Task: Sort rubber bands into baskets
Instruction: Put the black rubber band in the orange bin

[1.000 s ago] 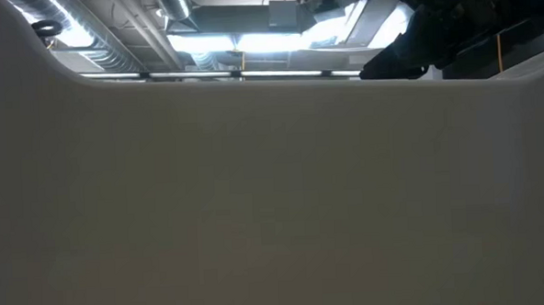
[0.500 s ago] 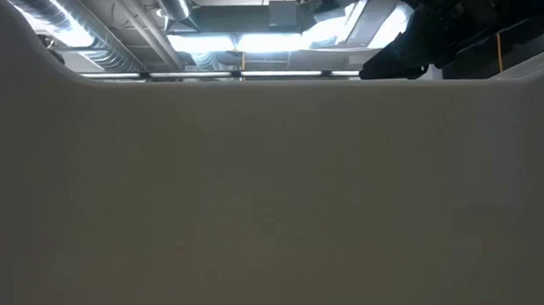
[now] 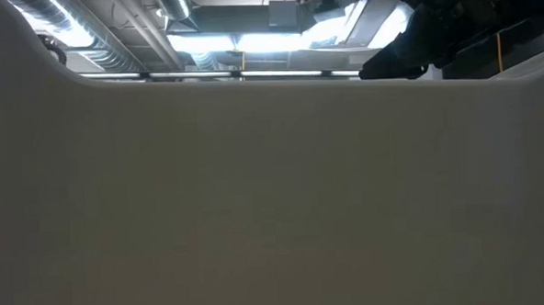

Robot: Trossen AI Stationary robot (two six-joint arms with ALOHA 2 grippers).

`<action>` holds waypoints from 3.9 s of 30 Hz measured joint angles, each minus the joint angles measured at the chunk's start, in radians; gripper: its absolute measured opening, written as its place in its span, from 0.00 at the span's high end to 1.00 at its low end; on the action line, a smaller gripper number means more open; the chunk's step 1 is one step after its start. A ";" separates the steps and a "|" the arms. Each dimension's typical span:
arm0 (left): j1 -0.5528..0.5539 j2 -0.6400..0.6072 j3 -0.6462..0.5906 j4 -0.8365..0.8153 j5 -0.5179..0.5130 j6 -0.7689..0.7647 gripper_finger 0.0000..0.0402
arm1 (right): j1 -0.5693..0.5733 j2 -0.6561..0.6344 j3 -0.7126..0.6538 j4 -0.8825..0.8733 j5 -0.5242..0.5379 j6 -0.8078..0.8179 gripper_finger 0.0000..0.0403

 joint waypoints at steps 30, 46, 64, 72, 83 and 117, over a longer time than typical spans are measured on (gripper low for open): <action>0.280 -0.001 0.309 0.317 -0.295 0.546 0.99 | 0.000 0.000 0.000 -0.001 0.000 0.004 0.61; 0.492 0.053 0.309 0.587 -0.289 0.797 0.98 | 0.000 0.000 0.000 -0.003 0.000 0.003 0.61; 0.553 0.147 0.309 0.670 -0.288 0.813 0.85 | 0.000 0.000 0.000 -0.004 0.022 -0.003 0.61; 0.545 0.111 0.309 0.669 -0.259 0.848 0.66 | 0.000 0.000 0.000 -0.010 0.041 -0.003 0.61; 0.497 0.023 0.298 0.793 -0.253 1.001 0.64 | 0.000 0.000 0.000 -0.009 0.041 -0.003 0.61; 0.443 -0.199 -0.199 1.650 -0.196 1.229 0.64 | -0.040 0.000 0.003 -0.044 0.499 0.069 0.61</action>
